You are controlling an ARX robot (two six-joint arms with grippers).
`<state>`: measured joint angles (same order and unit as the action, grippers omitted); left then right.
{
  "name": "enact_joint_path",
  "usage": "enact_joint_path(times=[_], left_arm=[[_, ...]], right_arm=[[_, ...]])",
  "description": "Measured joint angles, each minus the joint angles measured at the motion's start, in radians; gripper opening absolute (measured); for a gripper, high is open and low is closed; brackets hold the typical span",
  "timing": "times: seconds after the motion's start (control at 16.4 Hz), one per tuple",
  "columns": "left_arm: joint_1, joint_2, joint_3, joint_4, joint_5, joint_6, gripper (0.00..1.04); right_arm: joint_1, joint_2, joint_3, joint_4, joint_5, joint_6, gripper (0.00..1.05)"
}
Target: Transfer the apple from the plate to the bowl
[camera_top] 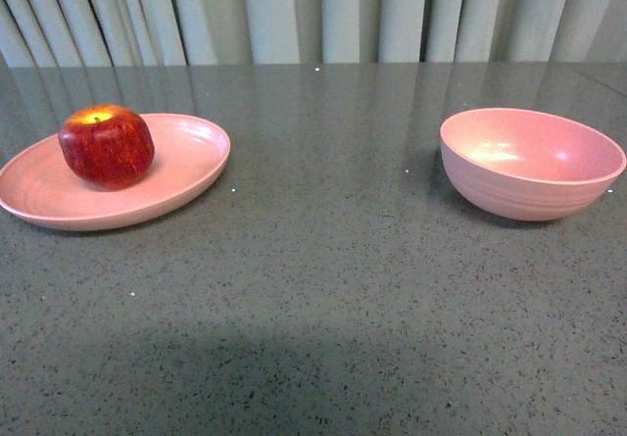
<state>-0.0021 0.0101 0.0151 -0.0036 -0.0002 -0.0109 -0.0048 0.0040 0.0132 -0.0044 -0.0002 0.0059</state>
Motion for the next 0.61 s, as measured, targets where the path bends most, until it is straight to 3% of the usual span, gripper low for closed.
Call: enact_joint_path(times=[0.61], left_arm=[[0.000, 0.000, 0.000, 0.000, 0.000, 0.000, 0.98]], right_arm=[[0.000, 0.000, 0.000, 0.000, 0.000, 0.000, 0.98]])
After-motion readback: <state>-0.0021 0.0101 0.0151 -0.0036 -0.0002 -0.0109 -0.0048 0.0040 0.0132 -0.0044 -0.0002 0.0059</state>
